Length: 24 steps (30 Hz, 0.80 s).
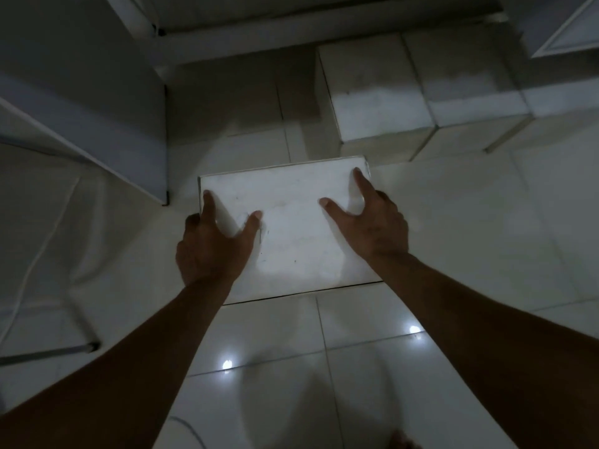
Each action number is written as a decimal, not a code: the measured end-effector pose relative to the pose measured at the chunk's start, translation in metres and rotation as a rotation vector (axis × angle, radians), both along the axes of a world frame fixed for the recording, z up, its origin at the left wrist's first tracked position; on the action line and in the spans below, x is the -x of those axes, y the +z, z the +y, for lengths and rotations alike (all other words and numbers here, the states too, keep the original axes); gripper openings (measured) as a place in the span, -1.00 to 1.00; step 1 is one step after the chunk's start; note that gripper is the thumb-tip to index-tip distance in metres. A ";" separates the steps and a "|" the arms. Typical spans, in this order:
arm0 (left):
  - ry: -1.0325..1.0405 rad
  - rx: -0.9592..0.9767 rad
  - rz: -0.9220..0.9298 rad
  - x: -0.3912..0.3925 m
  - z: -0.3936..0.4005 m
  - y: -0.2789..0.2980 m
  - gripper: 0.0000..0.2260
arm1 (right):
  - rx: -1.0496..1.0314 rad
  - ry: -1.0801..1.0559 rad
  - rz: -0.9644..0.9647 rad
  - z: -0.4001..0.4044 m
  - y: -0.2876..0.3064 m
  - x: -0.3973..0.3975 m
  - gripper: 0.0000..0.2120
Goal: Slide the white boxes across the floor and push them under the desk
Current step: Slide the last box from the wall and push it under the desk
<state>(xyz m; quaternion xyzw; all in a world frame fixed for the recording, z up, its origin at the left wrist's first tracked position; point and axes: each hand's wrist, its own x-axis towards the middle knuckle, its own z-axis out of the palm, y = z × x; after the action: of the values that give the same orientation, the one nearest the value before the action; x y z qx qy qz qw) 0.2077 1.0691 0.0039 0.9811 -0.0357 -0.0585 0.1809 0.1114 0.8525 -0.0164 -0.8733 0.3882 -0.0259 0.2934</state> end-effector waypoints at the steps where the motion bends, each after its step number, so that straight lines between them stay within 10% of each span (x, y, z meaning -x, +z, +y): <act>1: -0.001 -0.007 -0.002 -0.001 0.000 -0.013 -0.14 | 0.002 0.004 0.000 0.001 -0.013 -0.002 -0.14; 19: -0.060 0.030 -0.056 -0.026 -0.011 -0.105 -0.13 | 0.143 -0.032 0.005 0.002 -0.096 -0.020 -0.18; 24: -0.615 -0.091 -0.120 -0.010 0.000 -0.100 -0.04 | 0.376 0.250 -0.042 0.001 -0.087 -0.041 -0.33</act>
<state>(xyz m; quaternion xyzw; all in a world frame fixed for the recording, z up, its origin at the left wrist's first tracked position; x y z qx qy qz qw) 0.2174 1.0696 -0.0965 0.9331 -0.3387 -0.0541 0.1083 0.1526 0.8534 -0.1037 -0.9532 0.2592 -0.0792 0.1344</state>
